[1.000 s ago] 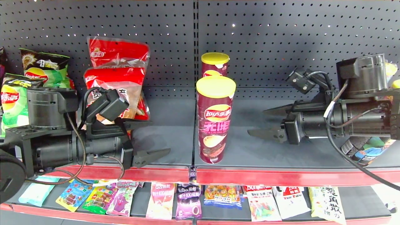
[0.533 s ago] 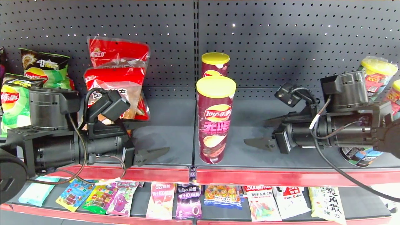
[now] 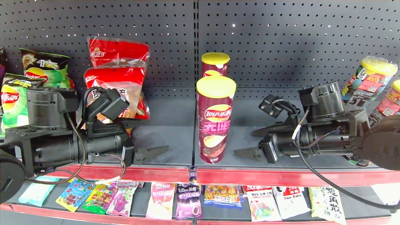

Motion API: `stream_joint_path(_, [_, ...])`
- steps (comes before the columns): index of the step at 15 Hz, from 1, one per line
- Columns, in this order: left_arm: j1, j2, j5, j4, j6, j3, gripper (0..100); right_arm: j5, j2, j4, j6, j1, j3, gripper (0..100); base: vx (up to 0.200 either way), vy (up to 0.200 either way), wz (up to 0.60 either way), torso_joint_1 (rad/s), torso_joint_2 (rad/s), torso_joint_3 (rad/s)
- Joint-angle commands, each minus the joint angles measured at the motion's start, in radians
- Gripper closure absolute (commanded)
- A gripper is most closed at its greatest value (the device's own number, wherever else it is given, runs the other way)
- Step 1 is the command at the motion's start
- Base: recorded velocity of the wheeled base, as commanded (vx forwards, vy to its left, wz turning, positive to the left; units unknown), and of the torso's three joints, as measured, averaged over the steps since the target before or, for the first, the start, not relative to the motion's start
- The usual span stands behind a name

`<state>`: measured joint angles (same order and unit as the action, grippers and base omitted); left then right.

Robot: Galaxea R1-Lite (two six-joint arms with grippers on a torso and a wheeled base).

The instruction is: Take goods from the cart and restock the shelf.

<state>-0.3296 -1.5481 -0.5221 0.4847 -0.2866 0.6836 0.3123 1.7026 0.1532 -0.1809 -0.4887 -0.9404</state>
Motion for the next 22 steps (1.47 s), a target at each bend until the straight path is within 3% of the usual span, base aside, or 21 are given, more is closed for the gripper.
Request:
stream_joint_path(1, [0.0,-0.001,-0.001,0.0,0.0,0.002,0,0.001,0.029,0.002,0.0,-0.014,-0.009,0,0.0,0.0,0.0,0.0,0.0,0.0])
stream_joint_path(7, [0.0,-0.004,-0.002,0.0,0.003,0.007,0,-0.027,0.086,0.074,0.0,-0.019,-0.015,0,0.0,0.0,0.0,0.0,0.0,0.0])
stream_joint_path(22, [0.0,0.006,-0.002,0.0,0.004,0.005,0,-0.025,0.097,0.074,0.004,-0.057,-0.029,0,0.0,0.0,0.0,0.0,0.0,0.0])
